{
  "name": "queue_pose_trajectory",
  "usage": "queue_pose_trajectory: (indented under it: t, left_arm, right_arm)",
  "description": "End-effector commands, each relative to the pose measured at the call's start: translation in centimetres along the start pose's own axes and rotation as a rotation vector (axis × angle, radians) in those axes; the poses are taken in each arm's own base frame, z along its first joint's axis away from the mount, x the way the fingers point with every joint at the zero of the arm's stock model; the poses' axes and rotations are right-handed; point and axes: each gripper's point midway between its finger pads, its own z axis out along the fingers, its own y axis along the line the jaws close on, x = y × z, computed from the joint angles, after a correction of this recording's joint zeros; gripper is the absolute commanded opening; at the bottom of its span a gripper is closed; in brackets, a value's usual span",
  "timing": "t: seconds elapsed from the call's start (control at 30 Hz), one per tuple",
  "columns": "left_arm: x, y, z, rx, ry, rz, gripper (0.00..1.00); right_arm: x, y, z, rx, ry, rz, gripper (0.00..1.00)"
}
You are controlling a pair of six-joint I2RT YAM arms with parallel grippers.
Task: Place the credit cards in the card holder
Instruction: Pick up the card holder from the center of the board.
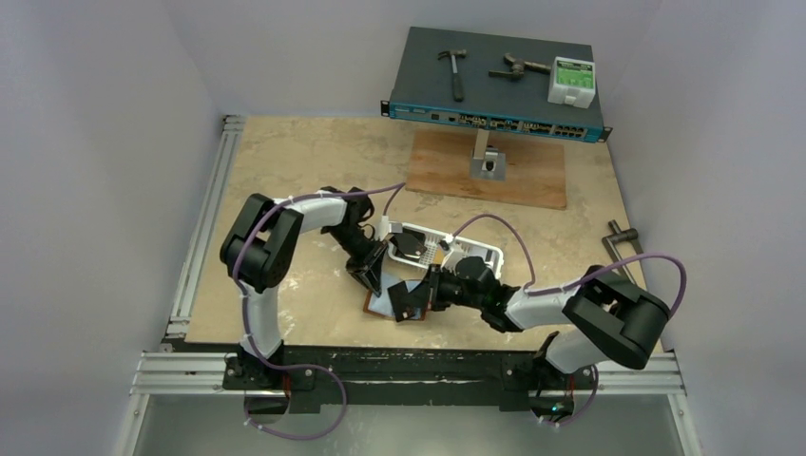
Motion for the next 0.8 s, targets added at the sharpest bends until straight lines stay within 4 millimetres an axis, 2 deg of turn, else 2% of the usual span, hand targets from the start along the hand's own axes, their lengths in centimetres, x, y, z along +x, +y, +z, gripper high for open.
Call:
queue_pose_trajectory:
  t: [0.0,0.13,0.2,0.37,0.47,0.53,0.67,0.7,0.77]
  left_arm:
    - [-0.7,-0.3,-0.2,0.036,0.010,0.026,0.00]
    - [-0.6,-1.1,-0.4,0.103,0.003,0.022,0.00]
    - [-0.4,-2.1,-0.9,0.138,-0.004,0.040,0.00]
    - [0.4,-5.6,-3.3,0.226,-0.030,0.133,0.00]
    - [1.3,-8.3,-5.1,0.293,-0.051,0.194,0.00]
    - [1.9,-10.2,-6.6,0.336,-0.066,0.259,0.00]
    - [2.8,-14.1,-10.7,0.342,-0.134,0.364,0.00]
    - [2.9,-15.0,-11.7,0.323,-0.161,0.400,0.00]
    - [2.7,-17.2,-14.1,0.300,-0.220,0.467,0.00]
  right_arm:
    - [-1.1,1.0,-0.4,-0.056,-0.045,-0.006,0.00]
    - [-2.5,0.3,-1.7,-0.045,-0.110,0.005,0.00]
    - [-3.6,0.7,-2.4,-0.053,-0.162,-0.017,0.00]
    - [-6.2,3.5,-4.1,-0.126,-0.278,-0.085,0.00]
    - [-8.0,5.9,-5.6,-0.219,-0.377,-0.117,0.00]
    - [-9.6,8.1,-7.4,-0.306,-0.476,-0.139,0.00]
    - [-12.5,12.2,-10.7,-0.401,-0.615,-0.211,0.00]
    - [-13.4,14.0,-11.5,-0.431,-0.634,-0.242,0.00]
    - [-14.4,15.7,-12.1,-0.432,-0.645,-0.290,0.00]
